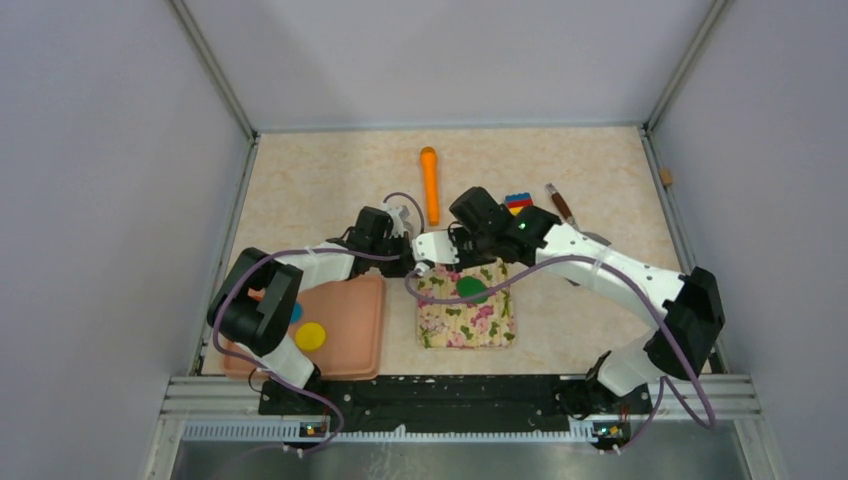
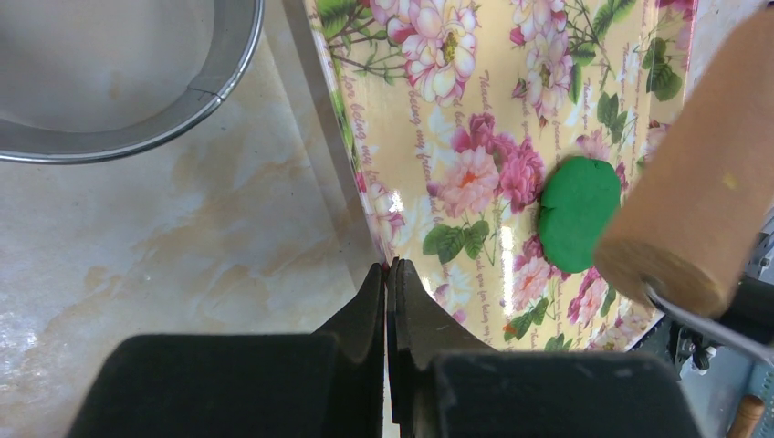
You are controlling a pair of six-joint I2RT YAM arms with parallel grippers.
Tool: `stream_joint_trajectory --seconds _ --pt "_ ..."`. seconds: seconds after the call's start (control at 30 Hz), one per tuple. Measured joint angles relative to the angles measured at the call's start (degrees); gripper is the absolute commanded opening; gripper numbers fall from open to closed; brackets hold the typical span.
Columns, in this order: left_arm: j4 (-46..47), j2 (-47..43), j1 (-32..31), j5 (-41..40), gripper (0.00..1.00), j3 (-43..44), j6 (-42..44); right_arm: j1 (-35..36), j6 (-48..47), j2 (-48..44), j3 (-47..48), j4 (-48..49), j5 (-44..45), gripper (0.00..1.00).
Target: Roll out the dumpling wrappers from the dough
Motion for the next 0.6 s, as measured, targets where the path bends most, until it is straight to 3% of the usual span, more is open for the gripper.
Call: stream_joint_trajectory --seconds 0.37,0.6 --pt "0.02 0.0 0.0 -0.02 0.0 -0.02 0.07 2.1 0.96 -3.87 -7.04 -8.41 -4.68 0.0" --pt "0.04 0.0 0.02 0.0 0.0 -0.02 0.28 2.12 0.81 -3.85 -8.41 -6.27 -4.55 0.0"
